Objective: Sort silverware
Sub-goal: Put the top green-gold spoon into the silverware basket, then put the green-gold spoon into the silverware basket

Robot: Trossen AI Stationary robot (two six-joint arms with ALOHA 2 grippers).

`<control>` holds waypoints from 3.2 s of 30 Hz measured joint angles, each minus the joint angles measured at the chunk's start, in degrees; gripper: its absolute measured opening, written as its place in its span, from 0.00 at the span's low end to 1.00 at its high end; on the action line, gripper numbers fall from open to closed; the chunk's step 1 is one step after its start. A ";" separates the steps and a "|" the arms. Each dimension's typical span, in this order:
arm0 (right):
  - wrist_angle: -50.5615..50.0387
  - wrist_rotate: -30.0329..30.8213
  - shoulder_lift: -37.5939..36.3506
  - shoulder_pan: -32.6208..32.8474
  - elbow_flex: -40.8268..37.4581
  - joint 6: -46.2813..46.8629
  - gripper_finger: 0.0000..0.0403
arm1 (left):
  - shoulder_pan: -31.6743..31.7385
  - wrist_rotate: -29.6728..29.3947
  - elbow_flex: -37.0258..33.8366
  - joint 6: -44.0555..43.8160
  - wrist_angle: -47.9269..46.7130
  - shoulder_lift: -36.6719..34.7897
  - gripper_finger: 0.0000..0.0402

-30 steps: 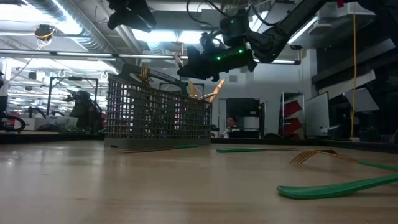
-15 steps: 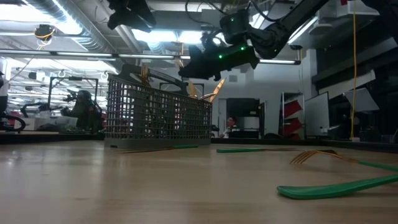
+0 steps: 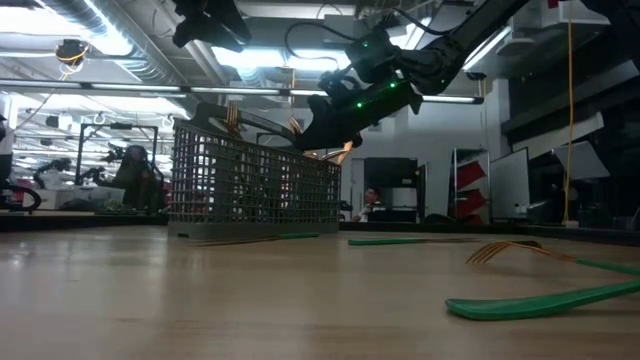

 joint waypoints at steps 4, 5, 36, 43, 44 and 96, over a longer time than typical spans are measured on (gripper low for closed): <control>-0.13 -0.04 0.00 0.00 0.00 0.02 0.25 | 0.00 0.01 0.00 -0.94 0.02 0.00 0.37; -0.25 -0.04 0.00 0.00 0.00 0.02 0.25 | 0.00 0.01 0.00 -1.14 0.01 0.00 0.37; -46.31 -0.13 -5.51 0.00 20.42 5.61 0.50 | -4.74 0.04 0.00 -5.28 -0.07 0.38 0.37; -66.66 -3.99 -5.52 0.07 31.29 5.60 0.50 | -10.26 0.04 0.00 -7.06 0.37 2.60 0.37; -69.15 -4.20 -5.55 0.07 32.26 5.60 0.50 | -10.98 0.04 0.00 -8.00 0.33 3.08 0.37; -79.90 -22.85 -30.38 4.40 -13.38 13.55 0.50 | -22.96 9.60 4.07 -5.58 30.35 35.34 0.37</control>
